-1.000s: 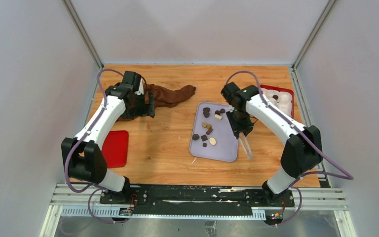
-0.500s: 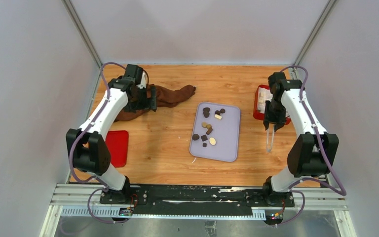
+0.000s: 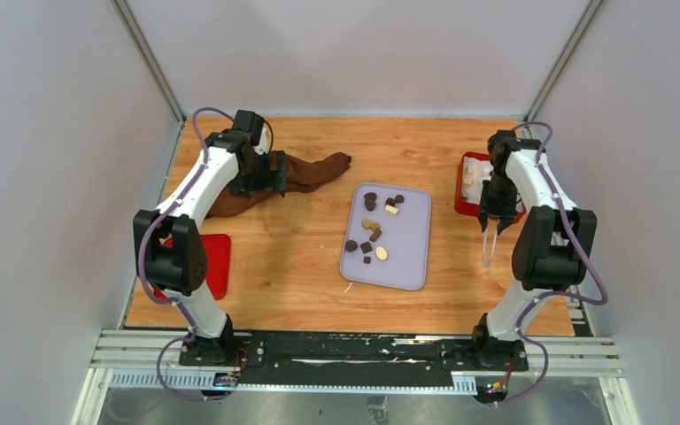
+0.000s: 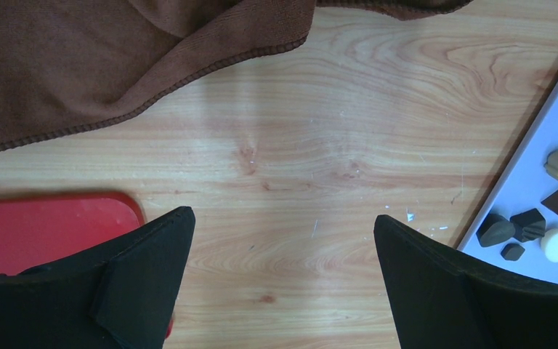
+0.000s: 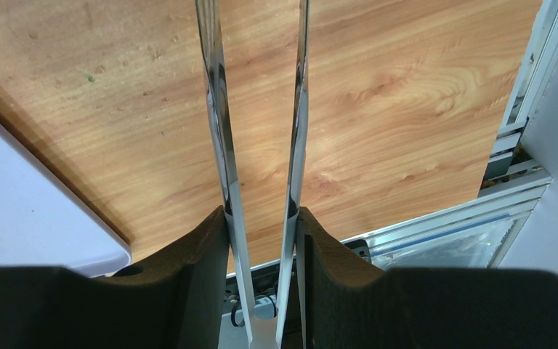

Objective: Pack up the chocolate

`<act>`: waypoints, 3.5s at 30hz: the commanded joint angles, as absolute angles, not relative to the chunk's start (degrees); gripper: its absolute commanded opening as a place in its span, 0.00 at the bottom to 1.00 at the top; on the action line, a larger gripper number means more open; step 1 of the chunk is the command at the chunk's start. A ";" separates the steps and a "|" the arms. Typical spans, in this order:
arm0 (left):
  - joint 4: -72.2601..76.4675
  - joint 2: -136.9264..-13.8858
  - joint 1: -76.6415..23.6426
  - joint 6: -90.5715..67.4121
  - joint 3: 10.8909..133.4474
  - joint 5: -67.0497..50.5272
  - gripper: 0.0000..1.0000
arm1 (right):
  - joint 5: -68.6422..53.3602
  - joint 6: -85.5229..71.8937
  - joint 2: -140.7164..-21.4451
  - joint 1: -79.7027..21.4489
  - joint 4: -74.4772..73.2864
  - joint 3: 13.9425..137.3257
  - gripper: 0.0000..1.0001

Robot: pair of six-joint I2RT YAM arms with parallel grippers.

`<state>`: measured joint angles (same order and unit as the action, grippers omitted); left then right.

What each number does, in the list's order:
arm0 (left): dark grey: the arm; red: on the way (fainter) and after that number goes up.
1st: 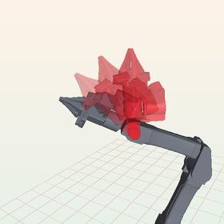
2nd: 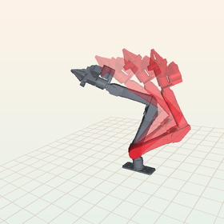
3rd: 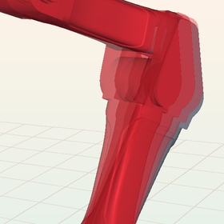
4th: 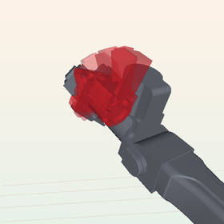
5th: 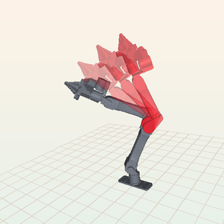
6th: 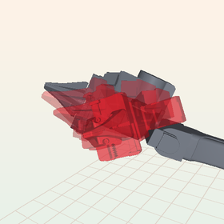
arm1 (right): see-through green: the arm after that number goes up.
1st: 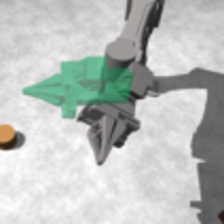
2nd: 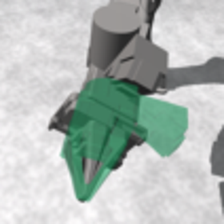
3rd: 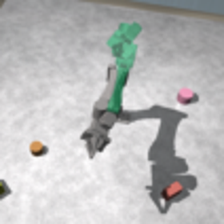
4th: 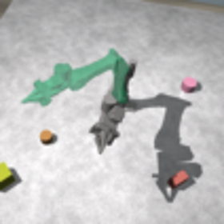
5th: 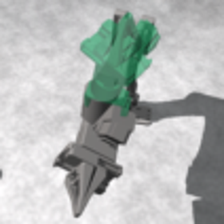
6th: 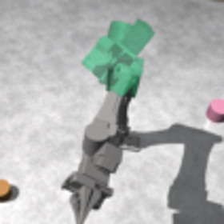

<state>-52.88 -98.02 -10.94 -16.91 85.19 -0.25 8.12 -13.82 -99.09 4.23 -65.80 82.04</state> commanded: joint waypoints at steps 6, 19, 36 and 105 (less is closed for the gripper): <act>-53.45 -98.82 -10.72 -16.95 86.84 -0.44 1.00 | 8.73 -11.85 -101.95 6.28 -65.07 84.94 0.00; -53.53 -98.29 -10.72 -16.88 86.33 -0.26 1.00 | 7.89 -11.53 -100.89 6.33 -64.42 83.00 0.29; -53.47 -95.55 -10.68 -16.33 83.65 -0.44 1.00 | 7.96 -11.67 -96.47 6.33 -63.99 78.89 0.40; -53.52 -85.59 -10.72 -17.48 75.08 1.41 1.00 | -4.43 -5.98 -104.60 -27.36 -70.67 84.33 0.37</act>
<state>-53.25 -87.24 -10.94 -17.56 76.03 0.49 -4.51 -7.88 -104.47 -26.26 -68.55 84.86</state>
